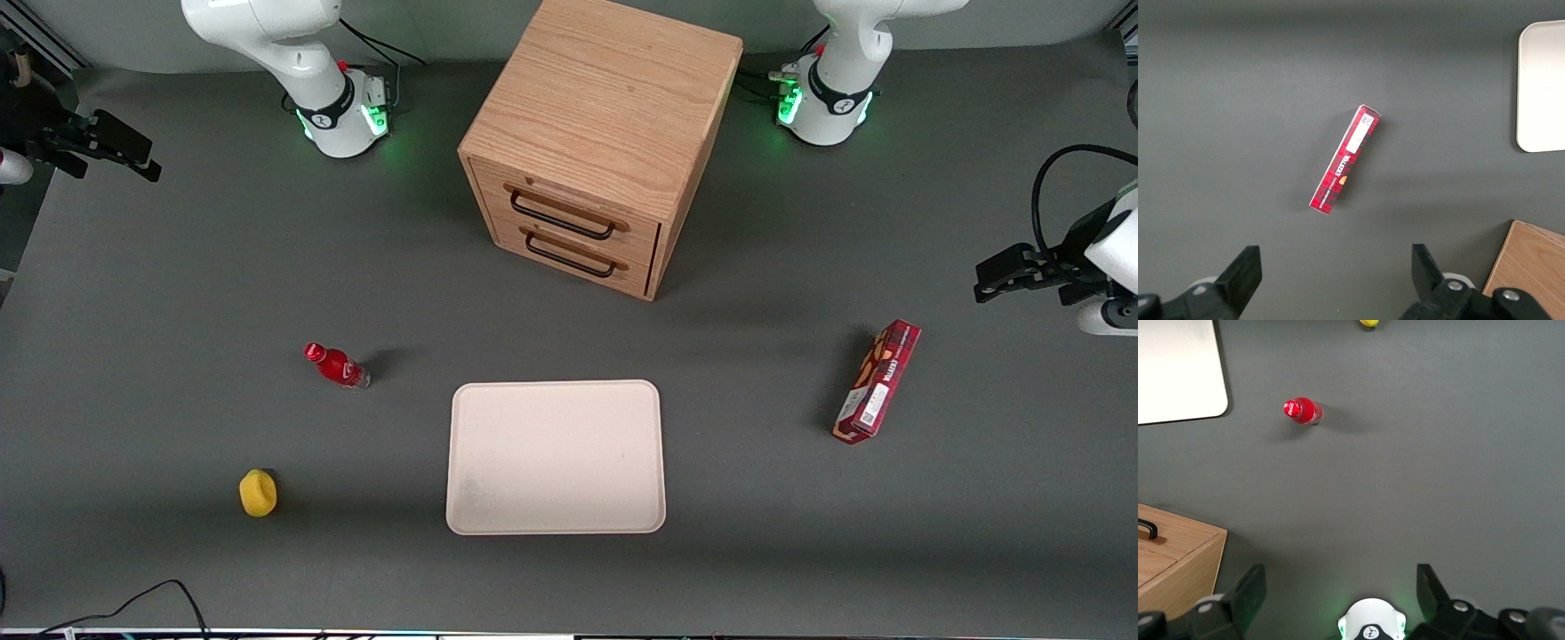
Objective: Open upper drawer
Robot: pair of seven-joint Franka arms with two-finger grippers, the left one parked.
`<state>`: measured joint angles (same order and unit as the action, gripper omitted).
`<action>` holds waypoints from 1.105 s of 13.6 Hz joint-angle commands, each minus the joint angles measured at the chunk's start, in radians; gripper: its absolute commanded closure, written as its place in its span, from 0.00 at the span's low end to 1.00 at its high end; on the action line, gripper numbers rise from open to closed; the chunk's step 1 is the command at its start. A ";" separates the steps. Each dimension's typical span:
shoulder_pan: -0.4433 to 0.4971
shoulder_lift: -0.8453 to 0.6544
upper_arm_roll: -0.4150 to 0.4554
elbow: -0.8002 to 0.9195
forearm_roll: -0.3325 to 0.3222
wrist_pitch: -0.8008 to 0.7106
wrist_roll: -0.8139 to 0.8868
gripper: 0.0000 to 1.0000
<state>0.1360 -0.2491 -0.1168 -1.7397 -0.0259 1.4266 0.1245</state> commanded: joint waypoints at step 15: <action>0.014 0.221 0.268 0.259 0.303 -0.080 -0.236 0.00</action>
<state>0.1515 -0.1304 0.0652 -1.5879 0.2419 1.3746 -0.0541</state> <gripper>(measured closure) 0.000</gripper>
